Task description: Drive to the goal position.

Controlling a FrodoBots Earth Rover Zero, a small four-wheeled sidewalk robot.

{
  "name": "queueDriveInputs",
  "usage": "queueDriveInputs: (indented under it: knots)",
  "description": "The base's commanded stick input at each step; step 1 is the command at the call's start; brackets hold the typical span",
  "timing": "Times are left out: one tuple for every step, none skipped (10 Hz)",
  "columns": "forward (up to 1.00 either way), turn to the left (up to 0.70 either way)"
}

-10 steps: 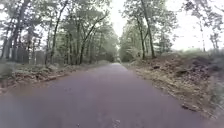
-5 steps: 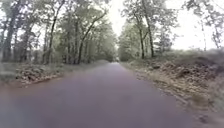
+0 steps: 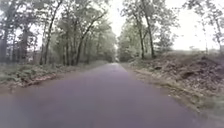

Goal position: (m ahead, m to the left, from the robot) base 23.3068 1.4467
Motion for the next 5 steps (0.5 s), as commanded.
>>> queueDriveInputs:
  knots:
    - [0.70, 0.00]
    - [0.70, 0.00]
    - [0.70, 0.00]
    - [0.70, 0.00]
    - [0.70, 0.00]
